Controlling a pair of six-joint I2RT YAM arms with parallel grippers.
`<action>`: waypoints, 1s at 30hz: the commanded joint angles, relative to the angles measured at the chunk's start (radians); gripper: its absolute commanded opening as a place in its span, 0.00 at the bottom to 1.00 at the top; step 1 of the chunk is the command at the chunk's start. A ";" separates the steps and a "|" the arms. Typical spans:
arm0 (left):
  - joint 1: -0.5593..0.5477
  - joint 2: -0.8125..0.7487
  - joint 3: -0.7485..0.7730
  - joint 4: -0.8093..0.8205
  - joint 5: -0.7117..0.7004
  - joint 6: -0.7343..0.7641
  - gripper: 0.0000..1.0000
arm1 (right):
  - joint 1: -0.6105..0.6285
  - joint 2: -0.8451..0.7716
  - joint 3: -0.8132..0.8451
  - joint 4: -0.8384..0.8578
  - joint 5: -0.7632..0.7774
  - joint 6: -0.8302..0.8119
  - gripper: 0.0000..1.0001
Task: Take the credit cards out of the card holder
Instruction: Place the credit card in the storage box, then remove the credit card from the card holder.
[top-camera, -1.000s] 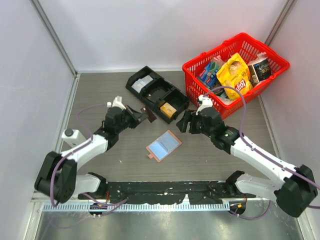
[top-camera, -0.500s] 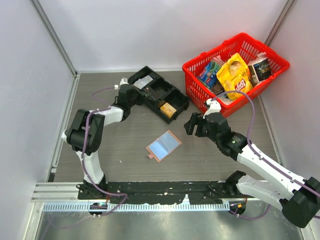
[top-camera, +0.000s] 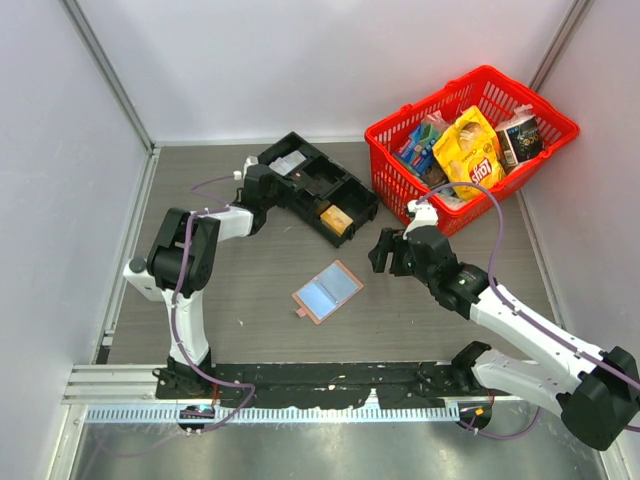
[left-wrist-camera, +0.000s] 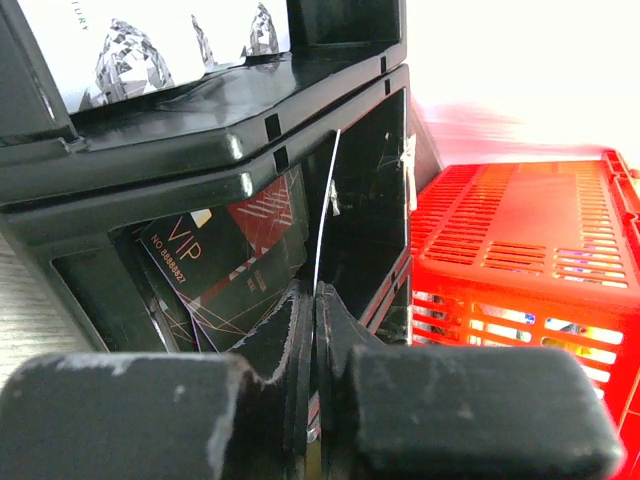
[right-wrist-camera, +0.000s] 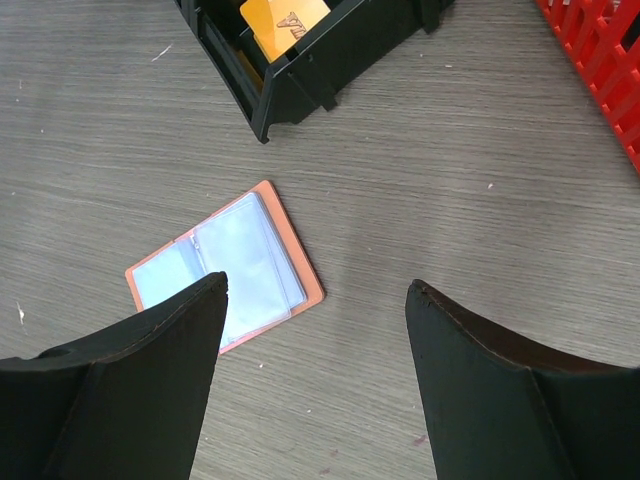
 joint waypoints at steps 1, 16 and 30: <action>0.001 0.006 0.019 -0.023 -0.011 -0.012 0.09 | 0.003 0.018 0.008 0.049 -0.004 -0.015 0.77; 0.001 -0.012 0.050 -0.127 0.035 0.024 0.27 | 0.004 0.029 -0.003 0.034 -0.028 -0.026 0.76; -0.067 -0.542 -0.180 -0.576 -0.136 0.305 0.52 | 0.012 0.213 0.083 0.039 -0.244 -0.084 0.73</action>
